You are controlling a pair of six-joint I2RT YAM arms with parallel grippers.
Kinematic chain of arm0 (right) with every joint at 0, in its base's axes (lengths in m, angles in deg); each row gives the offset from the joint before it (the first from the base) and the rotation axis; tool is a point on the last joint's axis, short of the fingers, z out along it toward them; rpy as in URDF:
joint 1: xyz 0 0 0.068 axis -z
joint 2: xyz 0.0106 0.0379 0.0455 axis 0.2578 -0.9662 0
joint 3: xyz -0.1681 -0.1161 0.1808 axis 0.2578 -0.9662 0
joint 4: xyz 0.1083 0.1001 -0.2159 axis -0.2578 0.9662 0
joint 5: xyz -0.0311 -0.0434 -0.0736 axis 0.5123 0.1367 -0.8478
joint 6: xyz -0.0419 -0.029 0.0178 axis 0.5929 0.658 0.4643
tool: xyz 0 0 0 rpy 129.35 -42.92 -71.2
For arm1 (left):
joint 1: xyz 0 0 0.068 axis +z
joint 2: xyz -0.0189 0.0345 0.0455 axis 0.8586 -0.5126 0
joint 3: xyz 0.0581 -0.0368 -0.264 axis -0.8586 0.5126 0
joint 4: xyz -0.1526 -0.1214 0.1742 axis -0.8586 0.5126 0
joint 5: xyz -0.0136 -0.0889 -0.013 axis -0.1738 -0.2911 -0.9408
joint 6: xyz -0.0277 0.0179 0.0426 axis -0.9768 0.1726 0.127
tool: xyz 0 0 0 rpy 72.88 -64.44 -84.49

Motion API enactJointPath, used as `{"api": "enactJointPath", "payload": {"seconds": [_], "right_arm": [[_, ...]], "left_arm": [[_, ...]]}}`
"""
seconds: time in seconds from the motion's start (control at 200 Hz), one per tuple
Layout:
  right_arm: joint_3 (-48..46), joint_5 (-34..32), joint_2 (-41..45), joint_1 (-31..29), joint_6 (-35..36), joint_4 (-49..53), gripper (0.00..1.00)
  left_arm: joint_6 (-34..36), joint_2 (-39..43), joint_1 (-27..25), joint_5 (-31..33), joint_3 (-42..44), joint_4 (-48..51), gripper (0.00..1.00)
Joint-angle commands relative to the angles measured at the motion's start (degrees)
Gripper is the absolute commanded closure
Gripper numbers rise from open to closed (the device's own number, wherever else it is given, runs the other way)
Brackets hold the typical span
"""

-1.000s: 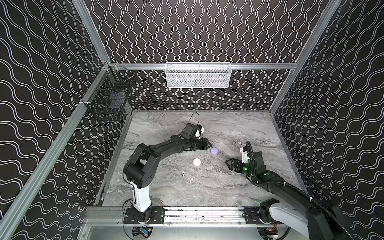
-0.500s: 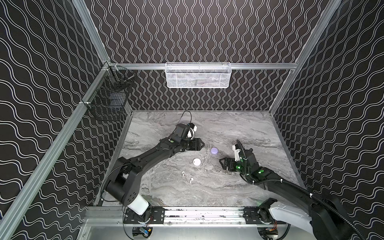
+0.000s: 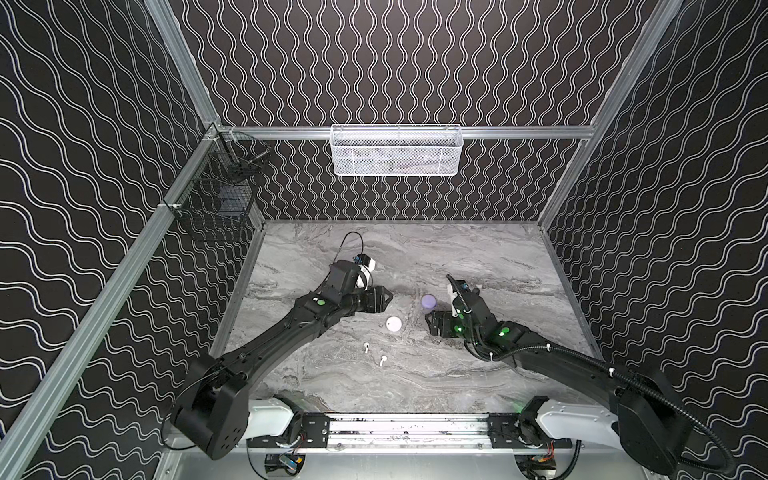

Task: Insert the wireless bluetooth earbuds into the charging case
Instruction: 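Move the right gripper over the white round case while the left gripper draws back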

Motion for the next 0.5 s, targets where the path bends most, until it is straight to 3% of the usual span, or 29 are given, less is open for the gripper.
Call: {"api": "enactJointPath", "payload": {"seconds": [0.0,0.495], "right_arm": [[1.8,-2.5,-1.1,-0.7,0.0,2.2,0.07],[12.2,-5.6,-10.6,-6.1,0.2,7.1,0.07]], "left_arm": [[-0.5,2.1,0.1,1.3,2.2,-2.4,0.35],[-0.9,14.0,0.2,4.6,12.3,-4.2,0.35]]}}
